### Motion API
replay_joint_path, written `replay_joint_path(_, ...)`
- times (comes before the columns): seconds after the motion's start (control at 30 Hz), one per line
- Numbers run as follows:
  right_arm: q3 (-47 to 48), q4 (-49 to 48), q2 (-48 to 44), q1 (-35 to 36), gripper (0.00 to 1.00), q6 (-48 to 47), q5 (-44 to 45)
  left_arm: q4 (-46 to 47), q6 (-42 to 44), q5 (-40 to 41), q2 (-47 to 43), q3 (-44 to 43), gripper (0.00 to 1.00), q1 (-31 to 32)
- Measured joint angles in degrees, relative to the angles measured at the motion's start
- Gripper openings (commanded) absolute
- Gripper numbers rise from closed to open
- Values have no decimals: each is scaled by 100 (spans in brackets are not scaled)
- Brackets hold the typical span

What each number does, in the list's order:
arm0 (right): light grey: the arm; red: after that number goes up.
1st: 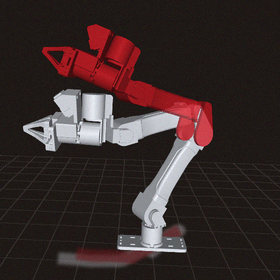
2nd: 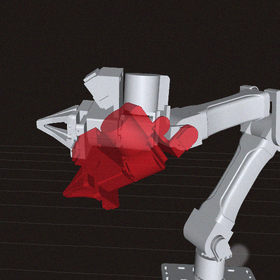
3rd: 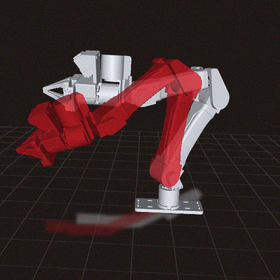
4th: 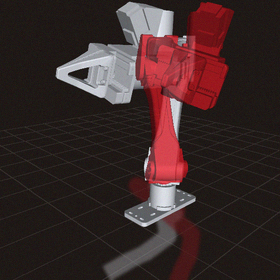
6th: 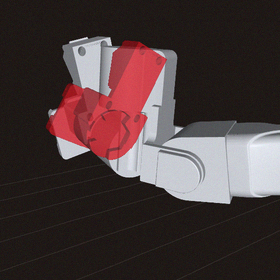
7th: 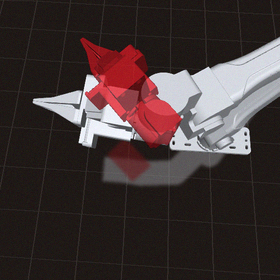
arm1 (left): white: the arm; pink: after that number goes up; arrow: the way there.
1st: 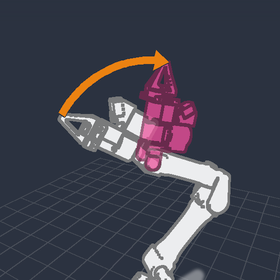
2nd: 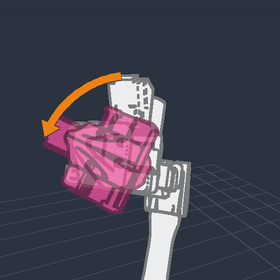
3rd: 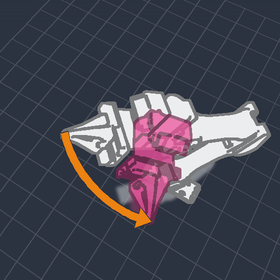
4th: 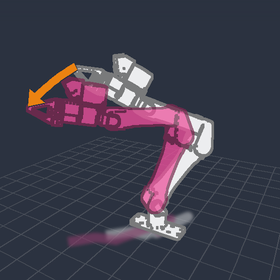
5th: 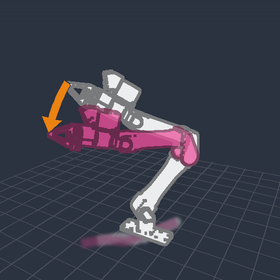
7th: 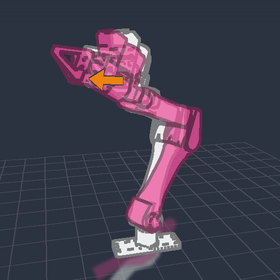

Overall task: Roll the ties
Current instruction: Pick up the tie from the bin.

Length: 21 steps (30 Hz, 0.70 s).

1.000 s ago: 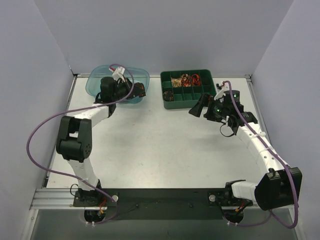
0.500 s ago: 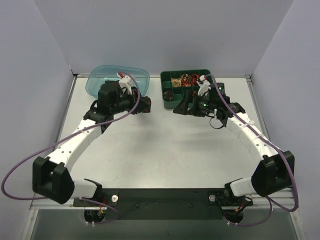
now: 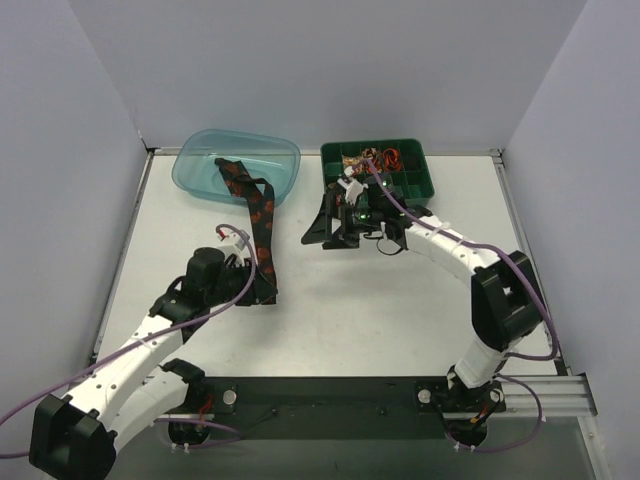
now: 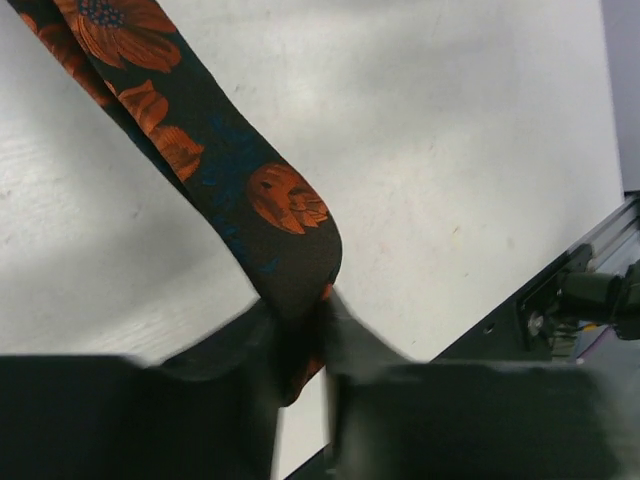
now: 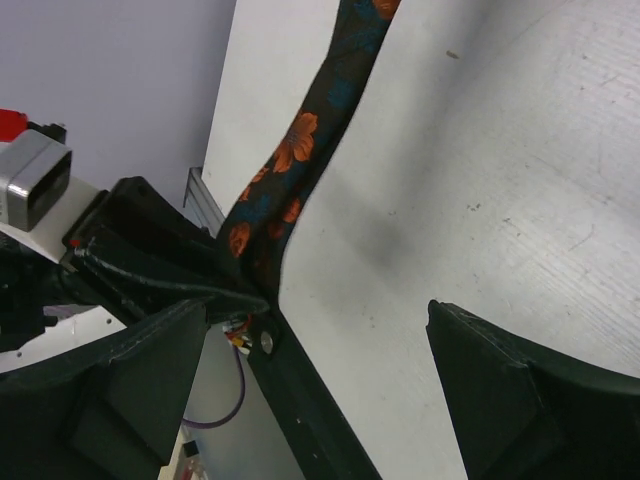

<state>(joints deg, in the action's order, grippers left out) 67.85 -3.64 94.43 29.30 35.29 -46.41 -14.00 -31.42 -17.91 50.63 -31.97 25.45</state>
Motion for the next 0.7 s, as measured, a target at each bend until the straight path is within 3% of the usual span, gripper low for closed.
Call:
replay_joint_path(0.03,0,-94,120,39,100,85,-63,-70,-74,37,-72,114,69,9)
replay_joint_path(0.13,13,-304,481,197,100,247,-149,-313,-293,249,-240,282,88,37)
replay_joint_path(0.2,50,-299,675,328,100,258,-153,-522,-402,474,-389,297,93,48)
replay_joint_path(0.6,892,101,1716,1060,99,-52,365,-1397,-874,1626,-468,247,94,48)
replay_joint_path(0.7,1106,492,1897,1198,91,-254,715,-1574,-960,1749,-361,192,93,46)
